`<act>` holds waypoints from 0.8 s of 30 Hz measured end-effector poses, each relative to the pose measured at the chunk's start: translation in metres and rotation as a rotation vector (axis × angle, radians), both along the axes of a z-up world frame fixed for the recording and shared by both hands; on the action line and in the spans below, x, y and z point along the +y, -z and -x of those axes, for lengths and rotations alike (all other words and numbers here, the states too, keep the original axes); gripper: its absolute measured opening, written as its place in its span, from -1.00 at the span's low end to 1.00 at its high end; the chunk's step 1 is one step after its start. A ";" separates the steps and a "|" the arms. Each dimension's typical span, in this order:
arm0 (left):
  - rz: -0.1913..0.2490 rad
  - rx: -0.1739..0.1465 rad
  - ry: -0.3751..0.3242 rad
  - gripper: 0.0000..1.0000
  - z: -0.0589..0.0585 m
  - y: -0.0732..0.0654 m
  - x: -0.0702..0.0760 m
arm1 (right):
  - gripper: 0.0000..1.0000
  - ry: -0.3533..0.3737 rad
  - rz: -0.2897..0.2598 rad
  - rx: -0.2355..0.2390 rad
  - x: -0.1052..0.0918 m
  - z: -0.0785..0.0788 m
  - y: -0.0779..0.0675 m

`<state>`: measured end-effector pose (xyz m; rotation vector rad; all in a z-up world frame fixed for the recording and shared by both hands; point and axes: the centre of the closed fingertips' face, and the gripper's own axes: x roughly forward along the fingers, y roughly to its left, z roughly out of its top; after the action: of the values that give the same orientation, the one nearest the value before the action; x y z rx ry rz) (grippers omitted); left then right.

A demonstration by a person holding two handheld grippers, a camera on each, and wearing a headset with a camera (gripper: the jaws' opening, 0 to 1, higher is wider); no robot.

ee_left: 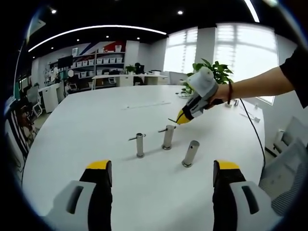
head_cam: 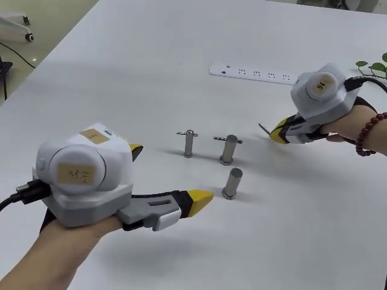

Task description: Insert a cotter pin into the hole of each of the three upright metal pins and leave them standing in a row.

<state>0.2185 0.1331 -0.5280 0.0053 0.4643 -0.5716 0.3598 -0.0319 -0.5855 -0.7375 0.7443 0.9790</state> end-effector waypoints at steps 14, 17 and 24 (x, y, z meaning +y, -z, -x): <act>0.051 0.015 0.061 0.40 -0.010 -0.014 -0.021 | -1.00 -0.137 -0.022 -0.083 0.019 0.032 -0.034; 0.062 0.009 0.076 0.35 -0.013 -0.018 -0.025 | -1.00 -0.170 -0.025 -0.102 0.025 0.041 -0.041; 0.123 0.034 0.111 0.25 -0.018 -0.026 -0.038 | -1.00 -0.240 -0.033 -0.133 0.037 0.054 -0.047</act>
<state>0.2363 0.0950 -0.5020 -0.0967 0.4631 -0.7091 0.3058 0.0049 -0.5388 -0.8679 0.5298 1.1440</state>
